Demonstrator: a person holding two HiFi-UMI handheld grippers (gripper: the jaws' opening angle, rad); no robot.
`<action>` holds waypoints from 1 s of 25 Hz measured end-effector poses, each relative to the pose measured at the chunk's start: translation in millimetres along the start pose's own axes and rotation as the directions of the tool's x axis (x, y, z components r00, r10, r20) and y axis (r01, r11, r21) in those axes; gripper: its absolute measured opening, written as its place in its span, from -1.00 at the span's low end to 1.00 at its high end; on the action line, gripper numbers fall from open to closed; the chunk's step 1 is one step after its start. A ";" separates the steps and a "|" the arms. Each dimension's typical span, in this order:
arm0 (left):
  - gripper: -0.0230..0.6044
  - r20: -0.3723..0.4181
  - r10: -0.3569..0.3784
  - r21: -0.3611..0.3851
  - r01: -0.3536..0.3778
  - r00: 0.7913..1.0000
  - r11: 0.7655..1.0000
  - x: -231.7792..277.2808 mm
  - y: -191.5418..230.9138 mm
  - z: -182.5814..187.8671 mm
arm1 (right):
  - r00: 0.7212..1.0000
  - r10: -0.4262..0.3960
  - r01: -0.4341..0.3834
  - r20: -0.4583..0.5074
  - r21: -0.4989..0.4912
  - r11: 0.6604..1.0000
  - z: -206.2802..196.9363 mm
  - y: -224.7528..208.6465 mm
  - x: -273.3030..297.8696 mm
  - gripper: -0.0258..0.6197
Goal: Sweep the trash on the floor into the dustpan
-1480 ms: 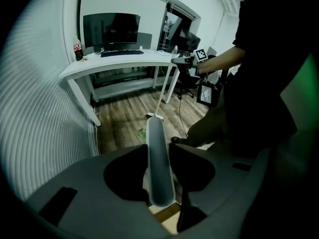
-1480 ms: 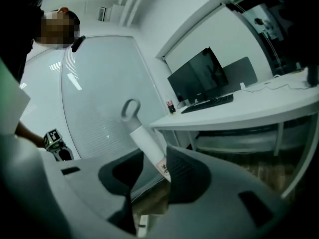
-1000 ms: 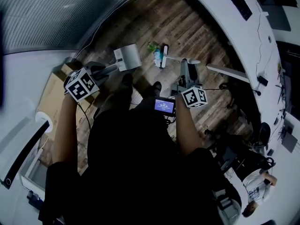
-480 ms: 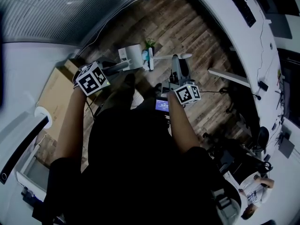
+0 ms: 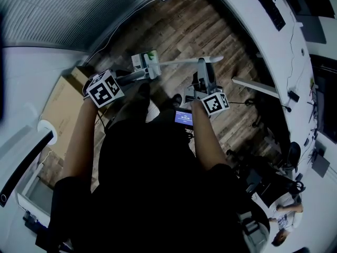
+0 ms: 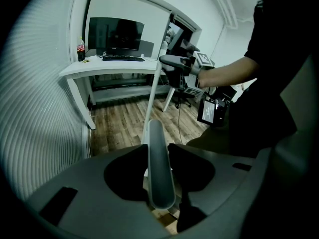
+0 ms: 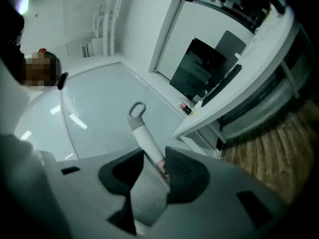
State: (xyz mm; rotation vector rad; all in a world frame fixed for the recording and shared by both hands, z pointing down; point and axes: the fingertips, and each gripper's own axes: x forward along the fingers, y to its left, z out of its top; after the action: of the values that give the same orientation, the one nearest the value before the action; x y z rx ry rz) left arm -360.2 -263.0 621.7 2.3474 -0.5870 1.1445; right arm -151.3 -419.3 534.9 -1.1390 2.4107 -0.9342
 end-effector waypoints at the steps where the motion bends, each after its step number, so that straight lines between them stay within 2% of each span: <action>1: -0.51 0.000 0.002 -0.001 -0.002 1.000 1.000 0.2 -0.2 -0.3 | 1.000 -0.011 0.011 -0.002 -0.021 1.000 3.8 -0.8 -3.2 -0.50; 12: -0.51 -0.028 0.026 -0.016 -0.026 0.999 1.000 0.5 3.3 -5.6 | 0.993 -0.065 0.073 0.094 -0.088 0.993 89.4 -5.6 -46.0 -0.50; 19: -0.49 -0.033 0.047 0.019 -0.047 0.998 0.999 -5.0 0.4 -3.2 | 0.986 -0.082 0.100 0.144 -0.124 0.987 138.5 6.4 -74.8 -0.50; 22: -0.47 0.024 0.069 0.004 -0.069 0.997 0.998 -23.4 -1.0 15.3 | 0.987 -0.070 0.091 0.143 -0.145 0.985 155.9 12.9 -84.1 -0.50; 25: -0.48 0.155 0.106 -0.042 -0.101 0.982 0.994 -49.0 -1.1 46.8 | 0.988 -0.047 0.072 0.144 -0.170 0.983 172.3 21.6 -93.1 -0.50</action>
State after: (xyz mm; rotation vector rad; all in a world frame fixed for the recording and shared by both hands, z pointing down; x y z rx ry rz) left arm -358.5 -280.4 556.2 2.4169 -0.7856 0.9909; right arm -14.0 -410.3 393.8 -1.2990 2.3934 -0.6453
